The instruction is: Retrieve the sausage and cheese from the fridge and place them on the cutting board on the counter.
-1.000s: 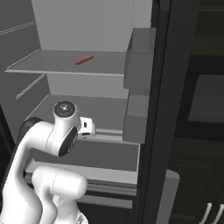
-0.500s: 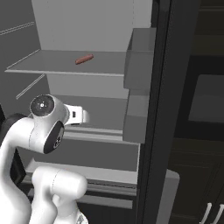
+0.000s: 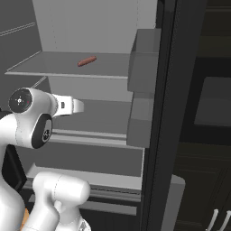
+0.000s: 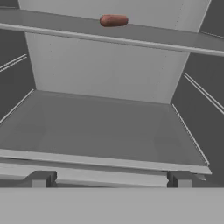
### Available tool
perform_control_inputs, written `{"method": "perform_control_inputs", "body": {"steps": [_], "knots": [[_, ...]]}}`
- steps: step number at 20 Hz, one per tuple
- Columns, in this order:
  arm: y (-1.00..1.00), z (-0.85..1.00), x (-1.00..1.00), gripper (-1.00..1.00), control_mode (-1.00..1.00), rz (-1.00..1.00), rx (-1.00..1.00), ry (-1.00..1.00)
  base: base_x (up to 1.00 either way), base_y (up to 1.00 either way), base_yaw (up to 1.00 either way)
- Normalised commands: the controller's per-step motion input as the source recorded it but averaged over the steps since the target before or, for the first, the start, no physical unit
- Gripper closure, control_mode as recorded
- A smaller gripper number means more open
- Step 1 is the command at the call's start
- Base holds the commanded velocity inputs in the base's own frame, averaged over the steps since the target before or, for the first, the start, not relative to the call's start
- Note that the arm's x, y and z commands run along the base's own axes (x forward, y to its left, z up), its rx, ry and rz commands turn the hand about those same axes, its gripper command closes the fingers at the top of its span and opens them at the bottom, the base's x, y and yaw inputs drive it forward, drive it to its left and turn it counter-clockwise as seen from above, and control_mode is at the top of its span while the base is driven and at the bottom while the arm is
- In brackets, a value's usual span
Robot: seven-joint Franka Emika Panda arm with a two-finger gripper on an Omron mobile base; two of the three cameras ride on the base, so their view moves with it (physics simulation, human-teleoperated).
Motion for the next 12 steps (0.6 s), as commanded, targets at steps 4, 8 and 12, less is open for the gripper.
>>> {"method": "perform_control_inputs", "body": {"steps": [4, 8, 12], "knots": [[0.02, 0.51, 0.06, -1.0, -1.0, -0.02, 0.03, 0.0, 0.0, 0.0, 0.0], [-0.02, 0.46, 0.03, -1.0, -1.0, 0.0, 0.03, -0.09, 0.0, 0.0, 0.0], [-0.01, 0.51, 0.0, -1.0, -1.0, 0.0, 0.09, -0.05, 0.0, 0.0, 0.0]]}}
